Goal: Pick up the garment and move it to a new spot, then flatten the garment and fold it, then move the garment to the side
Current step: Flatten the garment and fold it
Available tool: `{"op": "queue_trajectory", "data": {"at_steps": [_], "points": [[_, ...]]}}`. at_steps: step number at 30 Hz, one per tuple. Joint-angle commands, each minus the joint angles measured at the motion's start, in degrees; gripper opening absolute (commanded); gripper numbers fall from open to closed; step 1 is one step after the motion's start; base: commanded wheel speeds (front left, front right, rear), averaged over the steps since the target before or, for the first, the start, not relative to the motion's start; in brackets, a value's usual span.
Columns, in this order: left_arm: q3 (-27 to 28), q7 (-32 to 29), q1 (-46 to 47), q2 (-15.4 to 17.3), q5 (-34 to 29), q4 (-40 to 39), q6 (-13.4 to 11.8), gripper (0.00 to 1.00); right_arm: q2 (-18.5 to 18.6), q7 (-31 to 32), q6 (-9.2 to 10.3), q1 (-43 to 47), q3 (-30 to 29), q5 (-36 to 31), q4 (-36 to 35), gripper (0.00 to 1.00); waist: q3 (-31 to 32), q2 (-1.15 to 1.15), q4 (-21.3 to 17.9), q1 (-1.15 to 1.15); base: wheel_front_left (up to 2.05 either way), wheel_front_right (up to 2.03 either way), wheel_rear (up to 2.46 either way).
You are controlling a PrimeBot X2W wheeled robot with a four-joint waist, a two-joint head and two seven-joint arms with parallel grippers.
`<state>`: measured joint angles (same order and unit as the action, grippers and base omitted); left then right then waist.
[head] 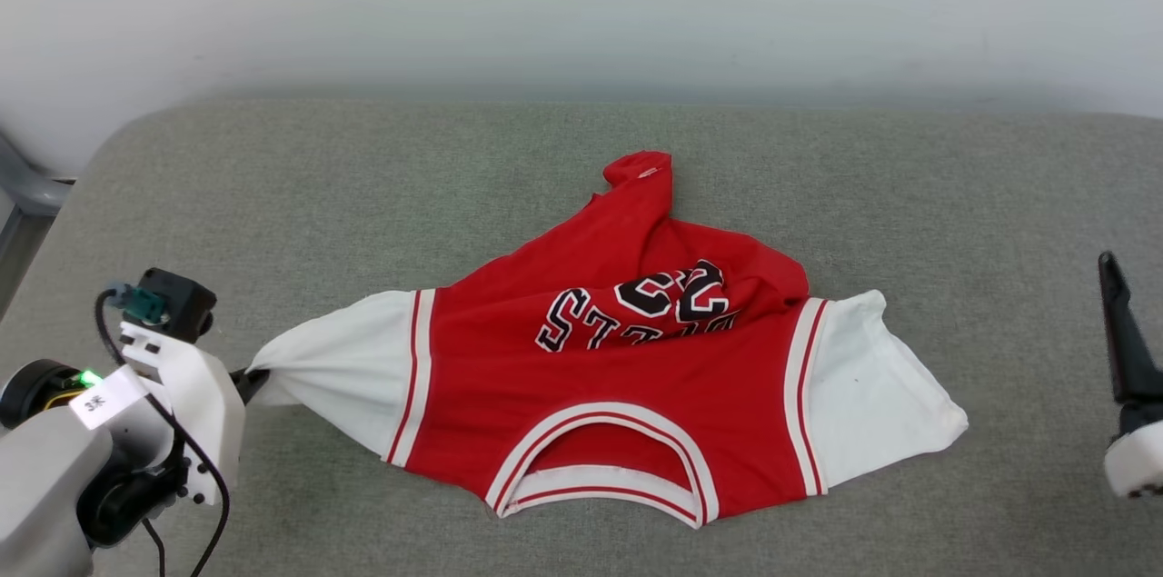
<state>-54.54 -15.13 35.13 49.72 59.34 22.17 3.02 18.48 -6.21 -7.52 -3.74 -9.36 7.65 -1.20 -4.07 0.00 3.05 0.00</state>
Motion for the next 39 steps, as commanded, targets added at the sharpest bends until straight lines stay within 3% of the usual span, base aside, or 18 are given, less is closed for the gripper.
{"op": "queue_trajectory", "data": {"at_steps": [1, 8, 9, 10, 18, 26, 32, 39], "points": [[0.61, 0.76, -0.76, 0.32, 0.25, -0.45, -0.49, 0.00, 1.29, 1.35, 0.06, -1.15, 0.29, 0.49, -1.06, 1.00, 0.04, 0.00, 0.14, 0.00, 0.00, 0.00, 0.00], [1.56, 3.87, -0.32, 1.55, -1.59, -4.66, -2.84, 0.00, 11.84, 15.98, 0.06, -5.11, 7.46, 7.75, -5.29, 1.00, -1.12, 0.00, 1.04, 0.00, 0.00, 0.00, 0.00], [1.50, 4.66, 0.27, 0.94, -2.57, -7.04, -3.77, 0.00, 17.09, 24.63, 0.07, -6.84, 13.32, 13.23, -5.67, 1.00, -1.92, 0.00, 1.51, 0.00, 0.00, 0.00, 0.00], [1.46, 4.84, 0.40, 0.74, -2.91, -7.77, -4.12, 0.00, 18.66, 27.02, 0.06, -7.74, 15.37, 15.15, -6.09, 1.00, -2.22, 0.00, 1.69, 0.00, 0.00, 0.00, 0.00], [1.36, 6.73, 1.58, -0.56, -5.24, -12.66, -6.14, 0.00, 26.23, 42.12, 0.06, -12.00, 27.07, 26.30, -3.43, 1.00, -5.26, 0.00, 3.24, 0.00, 0.00, 0.00, 0.00], [2.01, 8.25, 2.94, -0.89, -6.61, -15.74, -7.24, 0.00, 25.99, 48.85, 0.06, -15.02, 32.18, 30.62, 4.11, 1.00, -8.61, 0.00, 4.80, 0.00, 0.00, 0.00, 0.00], [2.52, 9.36, 3.71, -0.72, -7.24, -18.28, -8.08, 0.00, 22.97, 46.61, 0.05, -16.60, 36.34, 31.16, 12.26, 1.00, -11.88, 0.00, 5.84, 0.00, 0.00, 0.00, 0.00], [2.80, 9.92, 3.44, -0.59, -7.28, -19.08, -8.46, 0.00, 21.62, 46.00, -0.05, -15.72, 42.50, 32.43, 16.24, 1.00, -12.74, 0.00, 5.84, 0.00, 0.00, 0.00, 0.00]]}}
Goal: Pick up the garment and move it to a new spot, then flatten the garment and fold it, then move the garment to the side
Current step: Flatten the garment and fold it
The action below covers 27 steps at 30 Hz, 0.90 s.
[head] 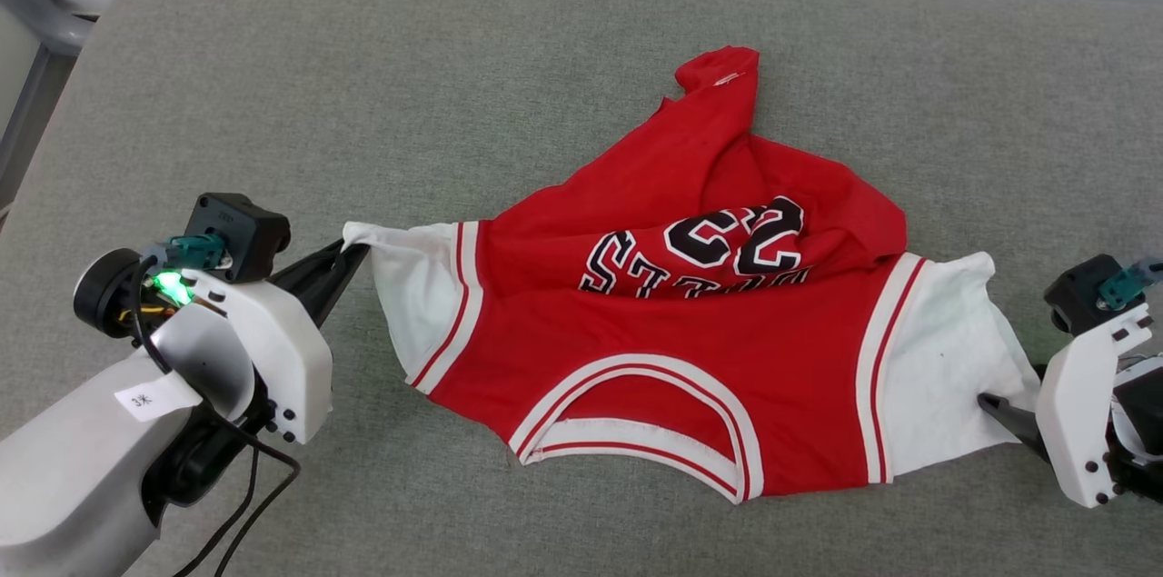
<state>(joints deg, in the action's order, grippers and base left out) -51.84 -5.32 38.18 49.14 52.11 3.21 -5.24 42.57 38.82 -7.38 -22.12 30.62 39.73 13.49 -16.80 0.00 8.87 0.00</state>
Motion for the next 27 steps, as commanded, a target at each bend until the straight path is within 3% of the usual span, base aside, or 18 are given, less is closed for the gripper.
{"op": "queue_trajectory", "data": {"at_steps": [1, 2, 15, 21, 27], "points": [[0.06, 0.26, 0.15, 0.03, -0.01, -0.13, -0.27, 0.00, -2.52, 0.64, -0.20, 2.57, 3.33, 0.48, 1.86, 1.00, 0.04, 0.00, -0.09, 0.00, 0.00, 0.00, 0.00], [-0.03, 0.44, -0.51, 0.03, 0.37, -0.10, -0.23, 0.00, -2.55, -0.80, -0.23, 1.84, 4.53, 0.86, 1.98, 0.00, 0.38, 0.00, -0.40, 0.00, 0.00, 0.00, 0.00], [1.78, 2.70, -2.47, 1.95, 2.11, -2.90, -1.03, 0.00, 0.50, -15.89, -0.08, -0.07, -0.14, 1.97, -1.01, 0.00, 6.78, 0.00, -2.14, 0.00, 0.00, 0.00, 0.00], [3.54, 4.19, -3.00, 3.08, 3.95, -7.50, -1.35, 0.00, 0.78, -20.25, -0.08, 2.06, -6.20, 2.34, -6.74, 0.00, 10.61, 0.00, -3.39, 0.00, 0.00, 0.00, 0.00], [6.48, 5.68, -0.88, 4.32, 4.99, -13.60, -1.92, 0.00, 0.30, -20.79, -0.08, 4.23, -14.45, 1.66, -14.37, 0.00, 13.81, 0.00, -4.70, 0.00, 0.00, 0.00, 0.00]]}}
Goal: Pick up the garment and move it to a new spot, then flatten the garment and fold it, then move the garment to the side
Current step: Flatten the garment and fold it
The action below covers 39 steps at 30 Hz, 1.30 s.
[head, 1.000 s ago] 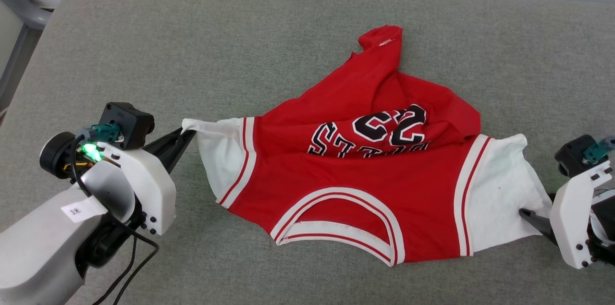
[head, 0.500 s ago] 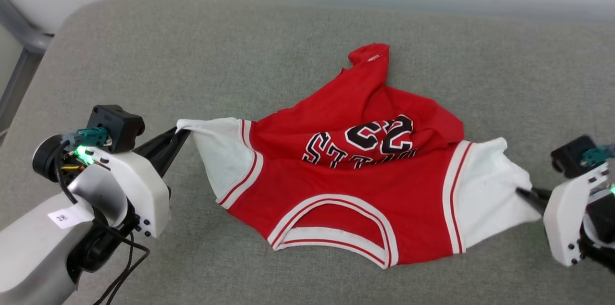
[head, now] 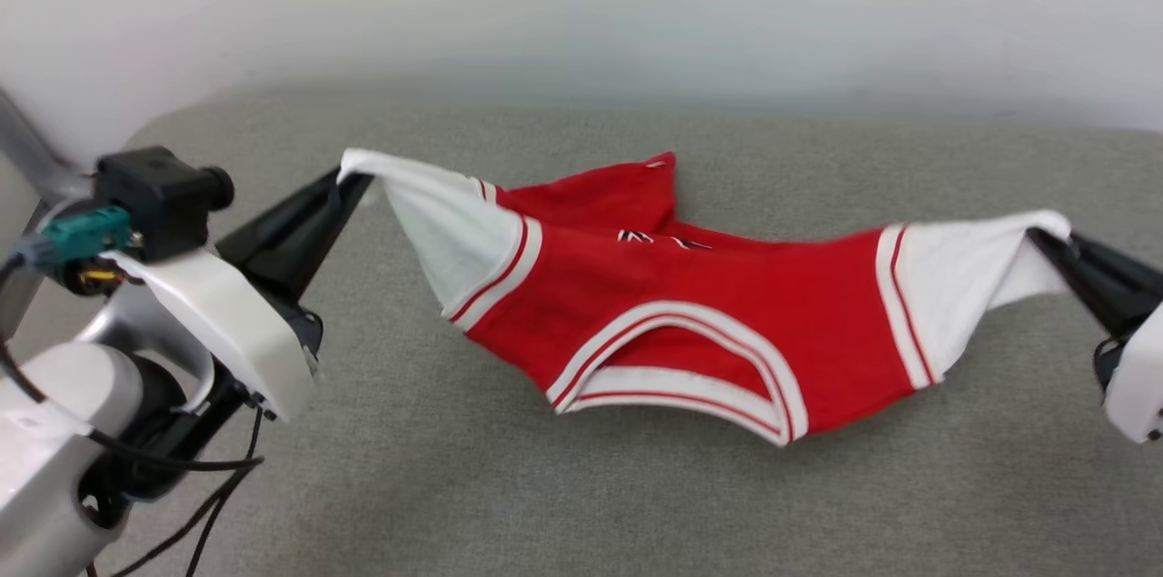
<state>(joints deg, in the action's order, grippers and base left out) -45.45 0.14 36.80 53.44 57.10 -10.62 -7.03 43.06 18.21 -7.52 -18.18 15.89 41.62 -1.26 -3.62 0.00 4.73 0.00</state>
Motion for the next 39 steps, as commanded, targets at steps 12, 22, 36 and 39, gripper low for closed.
{"op": "queue_trajectory", "data": {"at_steps": [12, 22, 36, 39], "points": [[5.22, 2.30, 9.00, -0.19, -1.91, -5.16, 0.55, 0.00, -2.94, 2.86, 0.06, -2.70, -13.87, -1.78, -12.79, 0.00, 2.27, 0.00, -2.53, 0.00, 0.00, 0.00, 0.00], [6.14, 1.96, 20.44, -6.06, -5.17, -0.76, 2.16, 0.00, -4.66, 1.80, 0.06, -15.31, -14.35, -4.42, -12.16, 0.00, -2.70, 0.00, -3.49, 0.00, 0.00, 0.00, 0.00], [8.71, 5.41, 45.01, -18.09, -9.67, 20.12, 6.13, 0.00, -11.52, -3.16, 0.06, -49.30, -7.86, -14.08, 5.37, 0.00, -18.46, 0.00, -4.42, 0.00, 0.00, 0.00, 0.00], [8.91, 6.49, 50.71, -20.32, -10.95, 25.84, 7.18, 0.00, -12.42, -5.12, 0.06, -56.48, -6.51, -15.66, 10.82, 0.00, -21.45, 0.00, -4.35, 0.00, 0.00, 0.00, 0.00]]}}
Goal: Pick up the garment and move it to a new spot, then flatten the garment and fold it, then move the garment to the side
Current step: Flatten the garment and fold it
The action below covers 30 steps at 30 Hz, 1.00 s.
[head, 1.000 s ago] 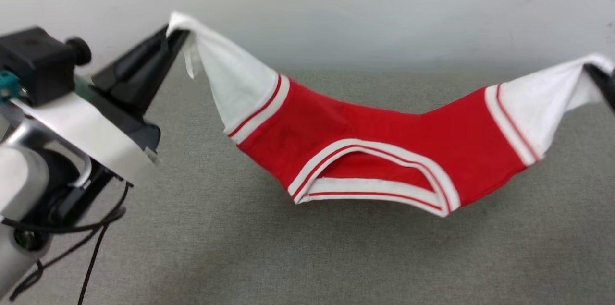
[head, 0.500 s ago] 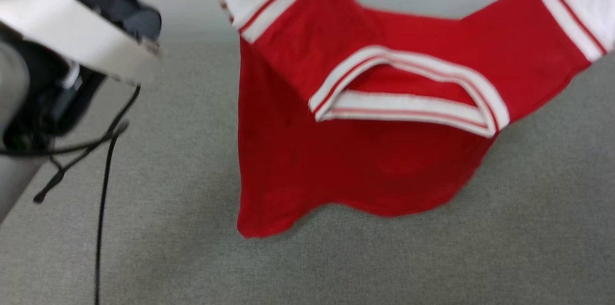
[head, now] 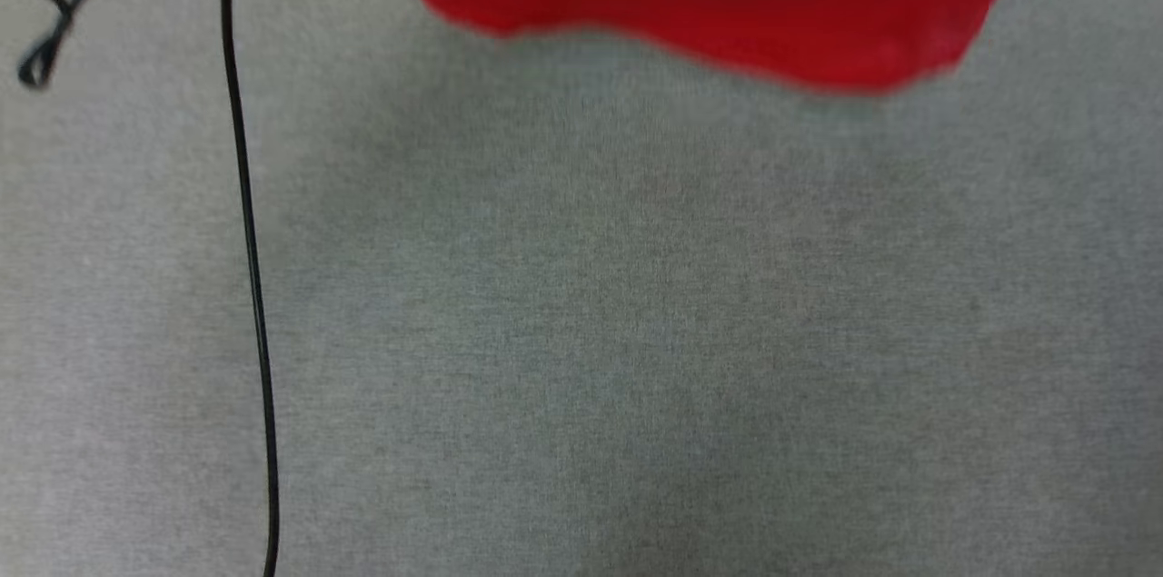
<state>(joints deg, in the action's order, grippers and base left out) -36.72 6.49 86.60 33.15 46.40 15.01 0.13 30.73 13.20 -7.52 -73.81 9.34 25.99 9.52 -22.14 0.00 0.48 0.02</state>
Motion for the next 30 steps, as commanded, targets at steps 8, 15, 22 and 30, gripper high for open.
{"op": "queue_trajectory", "data": {"at_steps": [8, 15, 22, 30], "points": [[0.76, 4.43, 13.48, -4.04, -3.71, 13.53, 1.85, 0.00, -2.91, -6.67, 0.06, -16.34, 1.97, -4.36, 13.93, 0.00, -8.76, 0.00, -0.63, -0.02, 0.00, 0.00, 0.00], [2.19, 7.43, 17.78, -5.13, -4.00, 21.31, 3.43, 0.00, -6.35, -11.76, 0.06, -23.08, 3.67, -5.62, 25.05, 0.00, -11.56, 0.00, -1.93, -0.02, 0.00, 0.00, 0.00], [2.24, 8.46, 14.25, -6.22, -4.12, 24.55, 5.13, 0.00, -7.63, -16.15, 0.06, -21.24, 8.57, -4.87, 30.50, 0.00, -11.86, 0.00, -2.13, -0.02, 0.00, 0.00, 0.00], [7.57, 8.73, 0.86, -7.32, -6.47, 19.47, 5.06, 0.00, -10.29, -23.44, 0.06, -11.75, 13.22, -1.31, 34.22, 0.00, -8.69, 0.00, -1.89, -0.02, 0.00, 0.00, 0.00]]}}
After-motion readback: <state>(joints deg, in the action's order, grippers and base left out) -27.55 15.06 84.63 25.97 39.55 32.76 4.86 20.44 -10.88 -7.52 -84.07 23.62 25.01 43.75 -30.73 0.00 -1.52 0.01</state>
